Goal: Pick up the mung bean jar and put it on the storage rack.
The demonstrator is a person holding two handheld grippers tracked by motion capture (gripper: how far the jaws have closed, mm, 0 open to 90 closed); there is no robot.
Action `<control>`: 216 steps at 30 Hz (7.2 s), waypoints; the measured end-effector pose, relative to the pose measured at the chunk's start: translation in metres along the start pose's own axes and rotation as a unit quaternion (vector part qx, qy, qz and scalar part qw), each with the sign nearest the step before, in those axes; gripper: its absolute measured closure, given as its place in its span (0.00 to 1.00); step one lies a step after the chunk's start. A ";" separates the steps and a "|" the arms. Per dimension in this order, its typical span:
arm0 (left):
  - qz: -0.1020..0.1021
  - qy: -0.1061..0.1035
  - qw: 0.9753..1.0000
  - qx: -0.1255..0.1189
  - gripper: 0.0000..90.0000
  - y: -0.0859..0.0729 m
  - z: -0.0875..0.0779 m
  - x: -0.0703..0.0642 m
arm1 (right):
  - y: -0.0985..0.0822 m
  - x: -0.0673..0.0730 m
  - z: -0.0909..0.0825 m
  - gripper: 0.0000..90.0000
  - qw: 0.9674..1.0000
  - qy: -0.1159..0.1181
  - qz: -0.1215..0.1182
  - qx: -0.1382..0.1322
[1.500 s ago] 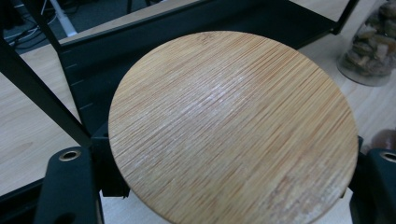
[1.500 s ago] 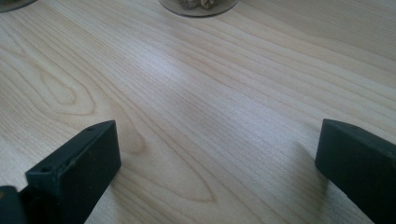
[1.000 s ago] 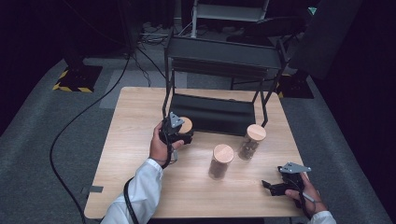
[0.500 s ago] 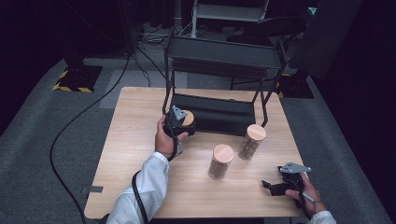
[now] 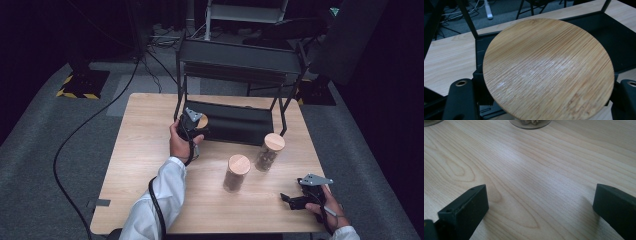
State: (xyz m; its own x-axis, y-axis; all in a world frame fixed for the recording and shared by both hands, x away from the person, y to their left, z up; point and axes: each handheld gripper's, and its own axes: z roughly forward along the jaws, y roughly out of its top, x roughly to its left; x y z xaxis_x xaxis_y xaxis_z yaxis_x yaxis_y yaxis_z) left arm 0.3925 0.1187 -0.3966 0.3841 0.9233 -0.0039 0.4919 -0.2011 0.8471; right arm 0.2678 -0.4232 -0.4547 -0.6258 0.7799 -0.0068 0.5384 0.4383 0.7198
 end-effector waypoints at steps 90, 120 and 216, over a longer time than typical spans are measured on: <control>0.024 0.032 0.998 0.051 0.13 0.007 0.052 -0.004 | 0.000 0.000 0.000 0.00 1.000 0.001 -0.001 0.000; 0.085 0.045 0.995 0.040 0.04 -0.019 0.019 -0.024 | 0.000 0.000 0.000 0.00 1.000 0.001 -0.001 0.000; 0.224 -0.090 0.968 0.072 0.03 -0.113 -0.103 0.055 | -0.001 0.000 -0.001 0.00 1.000 0.000 0.001 0.001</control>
State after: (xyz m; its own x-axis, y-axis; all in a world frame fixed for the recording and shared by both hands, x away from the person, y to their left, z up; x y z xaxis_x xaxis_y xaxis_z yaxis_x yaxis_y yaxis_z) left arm 0.2779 0.2262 -0.4375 0.7076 0.6632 0.2438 0.3423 -0.6236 0.7029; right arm 0.2669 -0.4235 -0.4545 -0.6241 0.7813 -0.0050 0.5407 0.4365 0.7191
